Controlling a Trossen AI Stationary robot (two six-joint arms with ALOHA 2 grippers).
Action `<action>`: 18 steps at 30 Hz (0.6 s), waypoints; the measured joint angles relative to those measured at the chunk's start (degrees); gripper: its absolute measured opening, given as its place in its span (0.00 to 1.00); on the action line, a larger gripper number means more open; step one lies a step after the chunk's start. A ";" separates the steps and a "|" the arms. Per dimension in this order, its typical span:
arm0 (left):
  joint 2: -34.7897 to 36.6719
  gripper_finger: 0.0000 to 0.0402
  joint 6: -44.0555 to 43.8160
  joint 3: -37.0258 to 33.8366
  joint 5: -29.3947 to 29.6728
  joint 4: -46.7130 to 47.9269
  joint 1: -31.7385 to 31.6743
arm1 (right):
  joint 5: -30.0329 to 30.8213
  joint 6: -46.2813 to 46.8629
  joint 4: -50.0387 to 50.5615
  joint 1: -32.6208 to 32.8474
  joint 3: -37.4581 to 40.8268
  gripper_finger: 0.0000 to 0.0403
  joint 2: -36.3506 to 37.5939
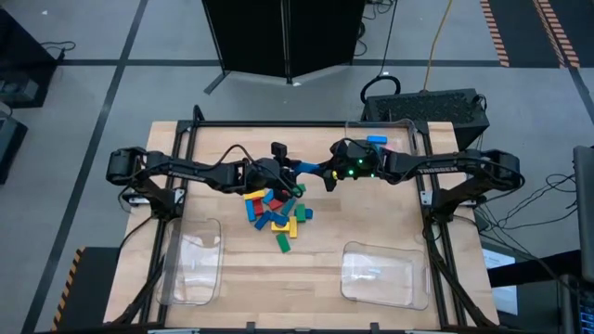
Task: Sort blocks by size
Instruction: Put the blue rectangle block into the top transparent bin
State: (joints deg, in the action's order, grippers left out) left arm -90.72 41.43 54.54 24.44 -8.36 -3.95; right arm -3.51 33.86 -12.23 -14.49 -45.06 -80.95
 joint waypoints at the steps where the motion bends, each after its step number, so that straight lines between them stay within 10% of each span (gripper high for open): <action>1: 0.00 0.31 0.04 0.00 0.18 0.02 0.00 | 0.00 0.01 -0.04 -0.01 0.00 0.17 0.00; 18: 0.00 0.42 -16.71 0.02 1.02 3.35 0.22 | 1.09 -6.79 5.27 -0.62 0.02 0.13 0.15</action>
State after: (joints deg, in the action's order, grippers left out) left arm -90.72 24.72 54.57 25.46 -5.01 -3.72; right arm -2.42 27.07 -6.97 -15.12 -45.04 -80.80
